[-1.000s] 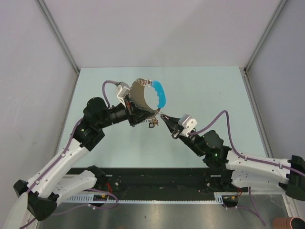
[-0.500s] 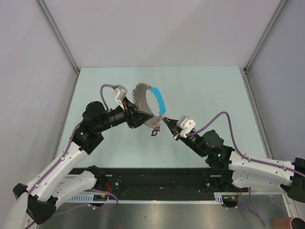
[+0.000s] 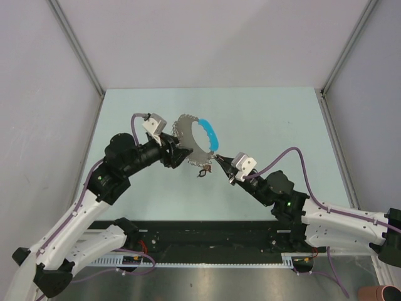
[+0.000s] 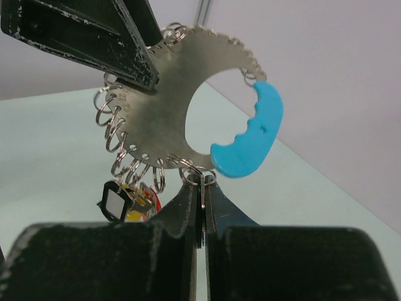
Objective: Remove the keys from the keyring
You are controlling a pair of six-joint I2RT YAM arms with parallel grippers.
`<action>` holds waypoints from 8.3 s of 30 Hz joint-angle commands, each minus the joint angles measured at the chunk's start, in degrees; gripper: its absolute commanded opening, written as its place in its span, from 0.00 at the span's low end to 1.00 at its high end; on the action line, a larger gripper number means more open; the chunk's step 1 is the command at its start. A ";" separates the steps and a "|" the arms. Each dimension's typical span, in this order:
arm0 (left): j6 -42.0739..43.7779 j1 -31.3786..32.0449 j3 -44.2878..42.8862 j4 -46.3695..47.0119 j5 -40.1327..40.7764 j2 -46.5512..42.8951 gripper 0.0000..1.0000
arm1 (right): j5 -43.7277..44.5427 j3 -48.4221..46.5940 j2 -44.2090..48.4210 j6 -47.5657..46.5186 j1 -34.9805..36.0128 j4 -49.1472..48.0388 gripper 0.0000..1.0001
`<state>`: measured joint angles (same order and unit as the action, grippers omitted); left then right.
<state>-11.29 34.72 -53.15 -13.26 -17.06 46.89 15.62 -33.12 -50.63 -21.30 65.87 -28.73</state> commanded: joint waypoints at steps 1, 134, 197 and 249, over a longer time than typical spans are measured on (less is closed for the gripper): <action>3.73 -0.27 -4.15 -2.38 5.72 -1.02 0.63 | 0.12 -2.12 0.01 -0.67 -0.47 -3.35 0.00; 7.95 6.41 -0.12 10.88 -17.39 3.03 0.00 | -13.25 -1.77 10.73 9.70 -2.41 12.48 0.00; 2.06 6.24 3.93 22.22 -30.49 1.36 0.01 | -23.44 -2.56 9.23 14.79 -4.52 2.36 0.25; 2.76 6.24 3.57 21.08 -29.70 1.18 0.00 | -24.05 -2.47 6.69 17.34 -4.17 -0.89 0.22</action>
<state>-8.58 41.21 -48.47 4.99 -46.22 49.06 -8.49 -33.41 -43.75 -4.91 61.43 -24.75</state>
